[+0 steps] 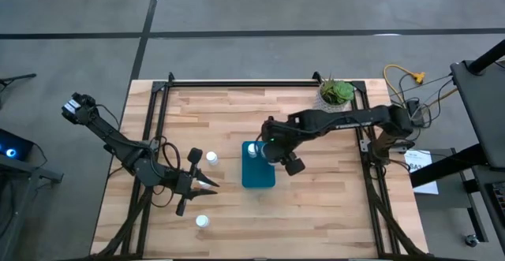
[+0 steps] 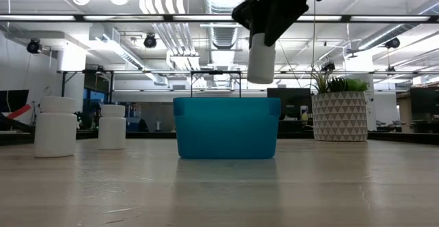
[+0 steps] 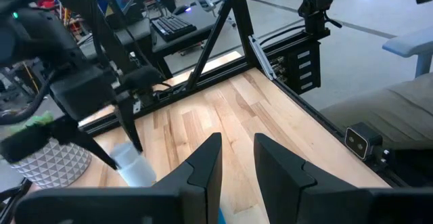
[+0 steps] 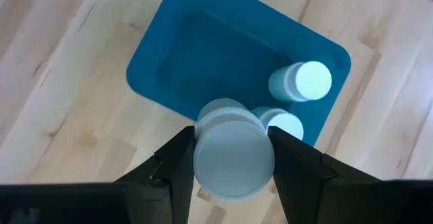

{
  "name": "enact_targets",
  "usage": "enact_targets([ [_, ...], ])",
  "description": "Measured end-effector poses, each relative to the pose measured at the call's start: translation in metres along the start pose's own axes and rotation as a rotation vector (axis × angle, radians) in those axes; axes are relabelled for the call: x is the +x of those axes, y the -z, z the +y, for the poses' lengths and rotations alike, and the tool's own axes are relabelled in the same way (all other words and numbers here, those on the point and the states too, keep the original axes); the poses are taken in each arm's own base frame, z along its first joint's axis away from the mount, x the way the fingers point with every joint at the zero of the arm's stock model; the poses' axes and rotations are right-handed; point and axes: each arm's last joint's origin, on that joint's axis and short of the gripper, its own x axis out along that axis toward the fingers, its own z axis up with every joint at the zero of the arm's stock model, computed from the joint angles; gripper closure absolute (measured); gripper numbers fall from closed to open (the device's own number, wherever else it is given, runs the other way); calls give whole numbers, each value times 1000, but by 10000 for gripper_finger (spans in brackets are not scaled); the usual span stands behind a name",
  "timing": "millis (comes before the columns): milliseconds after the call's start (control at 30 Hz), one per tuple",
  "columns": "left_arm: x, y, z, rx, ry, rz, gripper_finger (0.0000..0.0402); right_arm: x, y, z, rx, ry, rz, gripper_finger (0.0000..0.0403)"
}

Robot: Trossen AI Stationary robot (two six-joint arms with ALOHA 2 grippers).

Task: Pick and place pill bottles into a basket
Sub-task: Put the medicine bottle in the blue bin

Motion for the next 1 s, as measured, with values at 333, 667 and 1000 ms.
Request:
enact_targets([
  [333, 0, 0, 0, 0, 0, 0, 332, 33, -10, -8, -26, -24, 51, 253],
  [667, 0, 0, 0, 0, 0, 0, 332, 69, -19, -16, -70, -46, 89, 253],
  [1000, 0, 0, 0, 0, 0, 0, 332, 97, -17, -19, -87, -71, 134, 253],
])
